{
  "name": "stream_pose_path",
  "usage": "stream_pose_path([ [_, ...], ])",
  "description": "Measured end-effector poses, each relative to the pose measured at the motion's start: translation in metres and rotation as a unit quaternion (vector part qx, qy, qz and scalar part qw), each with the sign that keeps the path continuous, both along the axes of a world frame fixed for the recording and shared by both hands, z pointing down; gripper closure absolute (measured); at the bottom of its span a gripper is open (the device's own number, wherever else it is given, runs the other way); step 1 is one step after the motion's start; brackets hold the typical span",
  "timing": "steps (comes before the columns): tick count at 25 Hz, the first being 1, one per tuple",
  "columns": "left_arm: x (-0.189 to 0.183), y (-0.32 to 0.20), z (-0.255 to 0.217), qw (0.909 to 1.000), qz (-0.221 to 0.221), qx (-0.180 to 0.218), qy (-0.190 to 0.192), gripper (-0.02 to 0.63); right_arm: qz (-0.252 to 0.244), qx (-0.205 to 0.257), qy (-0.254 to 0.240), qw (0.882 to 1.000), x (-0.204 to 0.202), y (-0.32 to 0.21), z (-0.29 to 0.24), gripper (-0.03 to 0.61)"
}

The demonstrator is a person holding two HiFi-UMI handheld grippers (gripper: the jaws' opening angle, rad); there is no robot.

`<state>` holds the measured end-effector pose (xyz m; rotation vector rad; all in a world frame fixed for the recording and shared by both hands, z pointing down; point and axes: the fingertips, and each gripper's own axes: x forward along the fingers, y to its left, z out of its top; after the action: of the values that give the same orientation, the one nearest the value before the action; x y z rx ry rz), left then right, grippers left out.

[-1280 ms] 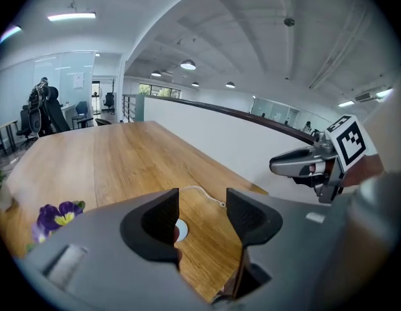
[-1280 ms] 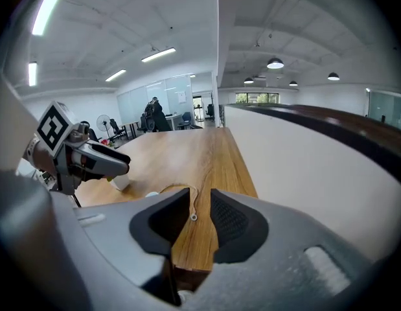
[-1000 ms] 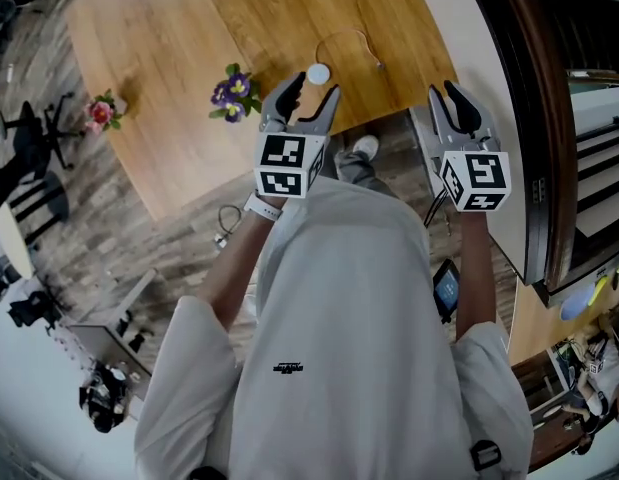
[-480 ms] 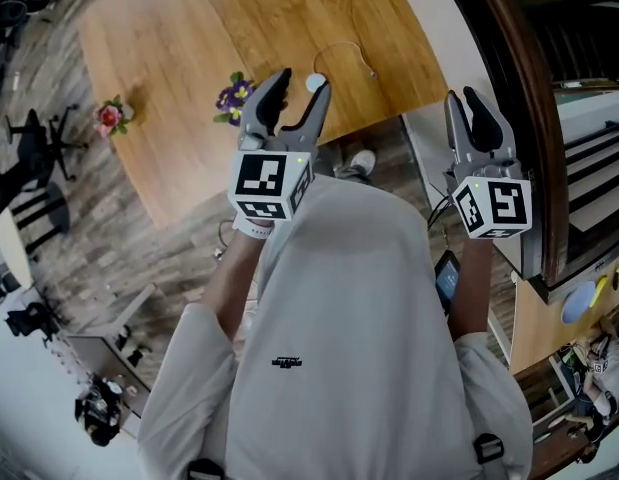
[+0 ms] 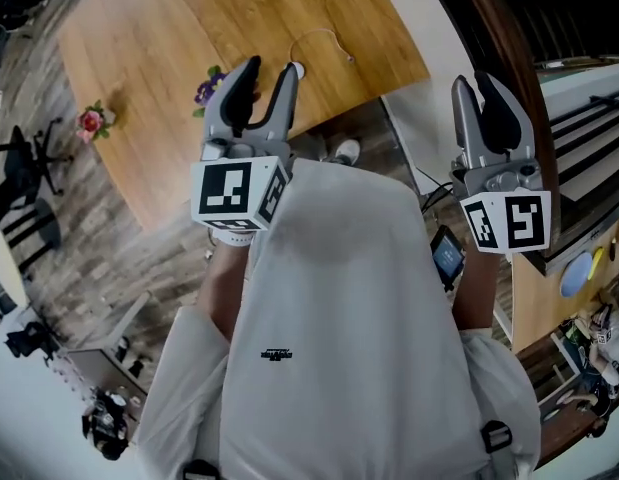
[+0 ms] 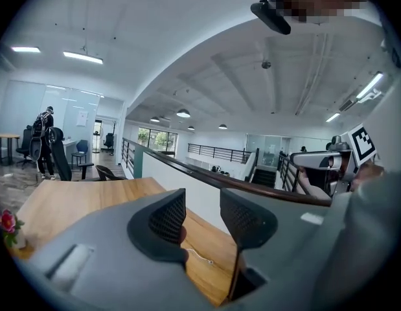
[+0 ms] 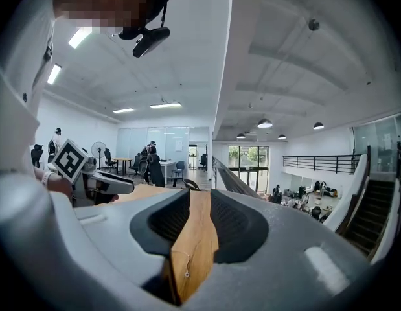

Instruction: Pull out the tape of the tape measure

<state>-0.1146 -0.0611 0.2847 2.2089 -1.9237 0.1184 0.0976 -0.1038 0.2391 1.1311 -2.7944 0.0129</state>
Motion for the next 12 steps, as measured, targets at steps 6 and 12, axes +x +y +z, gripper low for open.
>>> stream_pose_path([
  [6,0.008,0.003,-0.012,0.9999,0.001,0.013,-0.003,0.498,0.008,0.009,0.007,1.000,0.017,0.016,-0.005,0.479],
  [12,0.019,0.003,-0.023,0.9996,0.018,0.024,0.002,0.597,0.030,0.010,0.012,0.999,0.032,0.025,-0.001,0.577],
])
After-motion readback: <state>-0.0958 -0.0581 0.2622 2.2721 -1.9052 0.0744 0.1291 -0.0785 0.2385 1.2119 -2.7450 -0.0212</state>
